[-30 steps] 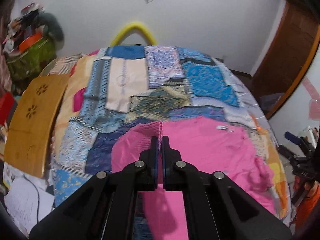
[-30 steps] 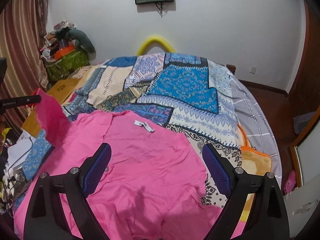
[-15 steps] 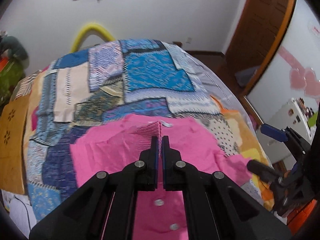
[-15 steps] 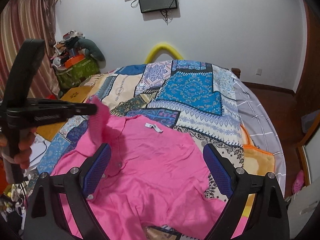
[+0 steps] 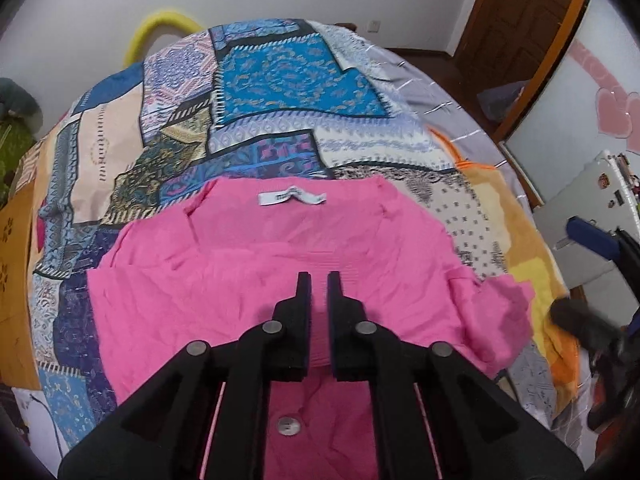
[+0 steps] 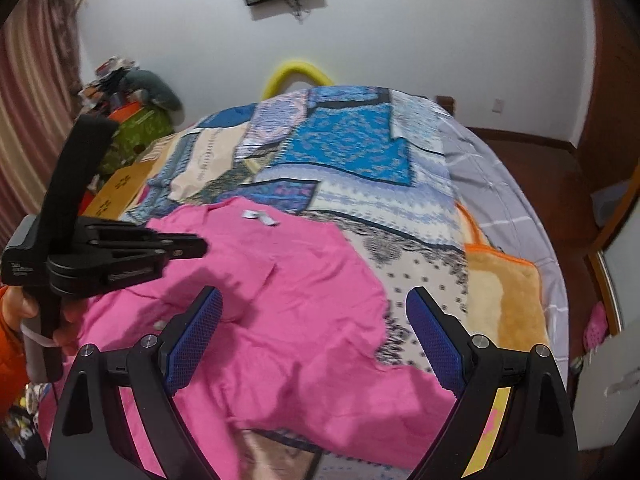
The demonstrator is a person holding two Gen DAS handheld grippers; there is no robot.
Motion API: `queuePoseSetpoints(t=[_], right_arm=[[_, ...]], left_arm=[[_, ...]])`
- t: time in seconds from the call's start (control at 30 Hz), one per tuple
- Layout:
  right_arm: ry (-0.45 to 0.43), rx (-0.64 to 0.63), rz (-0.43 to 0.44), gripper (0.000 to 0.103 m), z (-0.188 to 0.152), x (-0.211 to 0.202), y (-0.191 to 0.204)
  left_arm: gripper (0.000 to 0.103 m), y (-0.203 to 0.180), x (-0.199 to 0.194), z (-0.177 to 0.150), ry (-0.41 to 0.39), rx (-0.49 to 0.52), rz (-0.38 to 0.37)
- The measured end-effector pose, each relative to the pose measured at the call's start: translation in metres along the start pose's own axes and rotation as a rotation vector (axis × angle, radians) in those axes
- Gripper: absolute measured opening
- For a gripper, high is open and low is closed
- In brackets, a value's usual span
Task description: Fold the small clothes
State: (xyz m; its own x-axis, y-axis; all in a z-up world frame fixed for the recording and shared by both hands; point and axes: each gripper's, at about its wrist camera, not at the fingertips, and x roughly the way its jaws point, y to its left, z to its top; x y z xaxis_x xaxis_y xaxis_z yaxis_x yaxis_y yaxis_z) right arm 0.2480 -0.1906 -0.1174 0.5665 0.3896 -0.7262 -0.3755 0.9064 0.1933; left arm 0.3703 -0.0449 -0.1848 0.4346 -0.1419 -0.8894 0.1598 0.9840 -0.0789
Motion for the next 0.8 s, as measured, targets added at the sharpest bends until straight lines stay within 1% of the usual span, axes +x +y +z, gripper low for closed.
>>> queuePoseSetpoints(t=[0.1,0.13,0.17,0.2,0.23,0.27,0.33,0.47,0.6,0.73,0.8], right_arm=[[0.004,0.038,-0.032,0.092,-0.001,-0.003,-0.019],[0.004,0.05,-0.042,0.092,-0.002,-0.005,-0.026],[0.004,0.065,-0.059,0.092,-0.003,-0.007,-0.034],[0.005,0.074,-0.072,0.092,-0.004,-0.009,-0.04],[0.007,0.087,-0.086,0.092,-0.005,-0.01,-0.047],[0.01,0.103,-0.101,0.092,-0.007,-0.012,-0.056],[0.018,0.124,-0.128,0.092,-0.011,-0.014,-0.068],[0.06,0.175,-0.171,0.092,-0.019,-0.008,-0.09],[0.1,0.197,-0.156,0.092,-0.018,0.01,-0.093],[0.131,0.179,-0.125,0.092,-0.013,0.036,-0.081],[0.148,0.156,-0.102,0.091,-0.009,0.052,-0.072]], left_arm=[[0.016,0.011,-0.004,0.001,-0.023,0.0,0.027],[0.02,0.017,-0.007,0.001,-0.036,-0.005,0.036],[0.028,0.025,-0.011,0.001,-0.05,-0.016,0.047],[0.033,0.033,-0.015,0.0,-0.062,-0.028,0.062],[0.043,0.041,-0.018,-0.001,-0.075,-0.037,0.08],[0.051,0.051,-0.022,-0.003,-0.09,-0.046,0.102],[0.056,0.069,-0.027,-0.005,-0.104,-0.064,0.132],[0.06,0.115,-0.027,-0.016,-0.092,-0.134,0.199],[0.06,0.158,-0.013,-0.029,-0.042,-0.203,0.259],[0.06,0.19,0.004,-0.044,0.007,-0.262,0.258],[0.06,0.201,0.011,-0.049,0.025,-0.301,0.231]])
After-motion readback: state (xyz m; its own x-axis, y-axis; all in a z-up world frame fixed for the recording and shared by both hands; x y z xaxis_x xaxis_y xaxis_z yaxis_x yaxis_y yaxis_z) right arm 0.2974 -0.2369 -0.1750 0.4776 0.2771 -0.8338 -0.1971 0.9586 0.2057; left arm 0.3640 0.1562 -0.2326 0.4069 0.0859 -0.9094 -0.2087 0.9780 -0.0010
